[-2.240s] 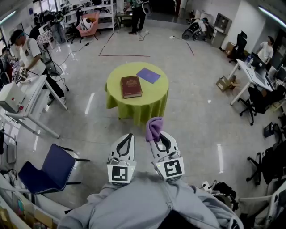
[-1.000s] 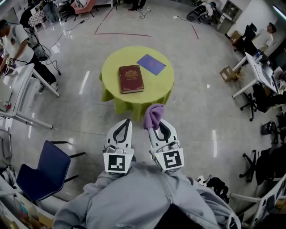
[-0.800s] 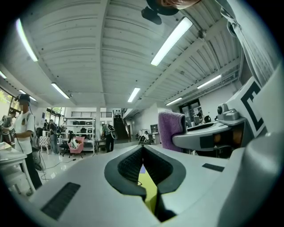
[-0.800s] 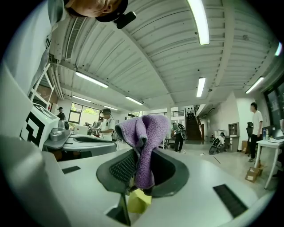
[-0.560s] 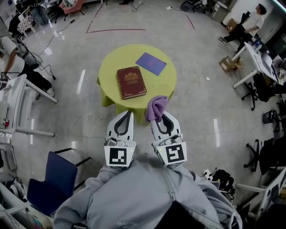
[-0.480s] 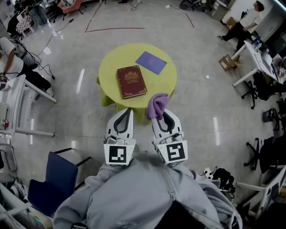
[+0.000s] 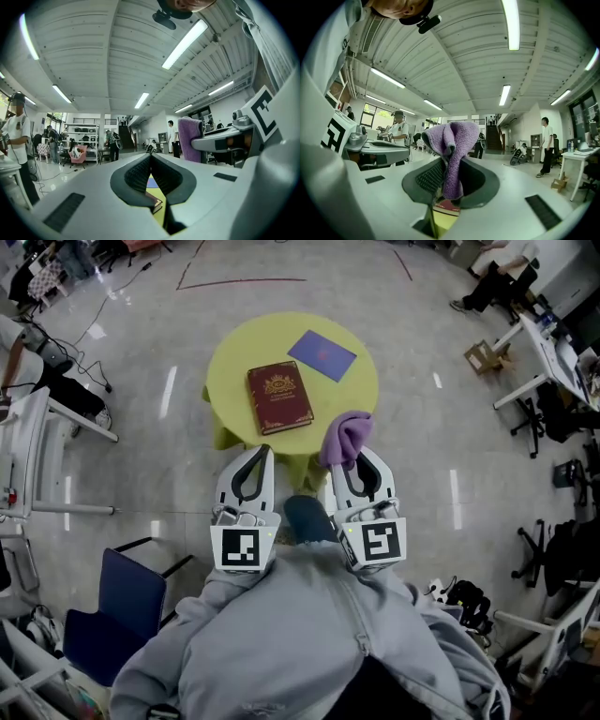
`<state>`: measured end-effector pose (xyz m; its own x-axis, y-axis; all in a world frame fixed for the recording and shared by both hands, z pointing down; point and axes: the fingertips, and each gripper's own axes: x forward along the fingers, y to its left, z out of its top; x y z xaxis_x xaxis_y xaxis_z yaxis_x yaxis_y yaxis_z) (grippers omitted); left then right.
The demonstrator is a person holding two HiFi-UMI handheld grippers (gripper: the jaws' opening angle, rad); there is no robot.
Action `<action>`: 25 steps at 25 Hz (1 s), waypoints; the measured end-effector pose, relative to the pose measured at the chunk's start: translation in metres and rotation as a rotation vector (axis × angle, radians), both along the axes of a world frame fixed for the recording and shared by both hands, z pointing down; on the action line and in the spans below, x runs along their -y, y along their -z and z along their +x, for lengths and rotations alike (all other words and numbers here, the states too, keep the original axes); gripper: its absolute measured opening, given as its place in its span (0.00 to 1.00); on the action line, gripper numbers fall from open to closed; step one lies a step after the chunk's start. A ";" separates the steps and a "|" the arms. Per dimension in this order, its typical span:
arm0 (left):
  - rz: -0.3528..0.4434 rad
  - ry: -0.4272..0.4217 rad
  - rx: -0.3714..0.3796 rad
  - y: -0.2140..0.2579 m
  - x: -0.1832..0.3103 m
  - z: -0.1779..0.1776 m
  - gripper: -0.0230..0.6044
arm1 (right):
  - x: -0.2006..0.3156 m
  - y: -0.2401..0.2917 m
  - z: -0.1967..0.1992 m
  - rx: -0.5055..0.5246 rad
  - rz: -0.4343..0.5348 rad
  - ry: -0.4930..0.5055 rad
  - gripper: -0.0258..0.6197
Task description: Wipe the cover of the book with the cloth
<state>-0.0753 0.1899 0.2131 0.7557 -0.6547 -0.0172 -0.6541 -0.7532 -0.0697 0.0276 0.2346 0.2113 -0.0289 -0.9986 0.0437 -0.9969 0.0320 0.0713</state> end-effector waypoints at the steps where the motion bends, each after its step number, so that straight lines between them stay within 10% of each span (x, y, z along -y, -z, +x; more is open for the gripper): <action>1: 0.003 0.001 -0.003 0.000 0.002 0.002 0.07 | 0.003 -0.001 0.003 -0.001 0.002 0.000 0.19; 25: -0.077 0.167 0.007 -0.038 0.192 0.094 0.07 | 0.225 -0.041 0.079 -0.004 -0.087 0.259 0.19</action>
<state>0.0188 -0.0017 0.2511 0.6362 -0.7704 0.0430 -0.7703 -0.6373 -0.0214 0.1065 0.0099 0.2523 -0.2830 -0.9503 0.1298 -0.9543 0.2926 0.0613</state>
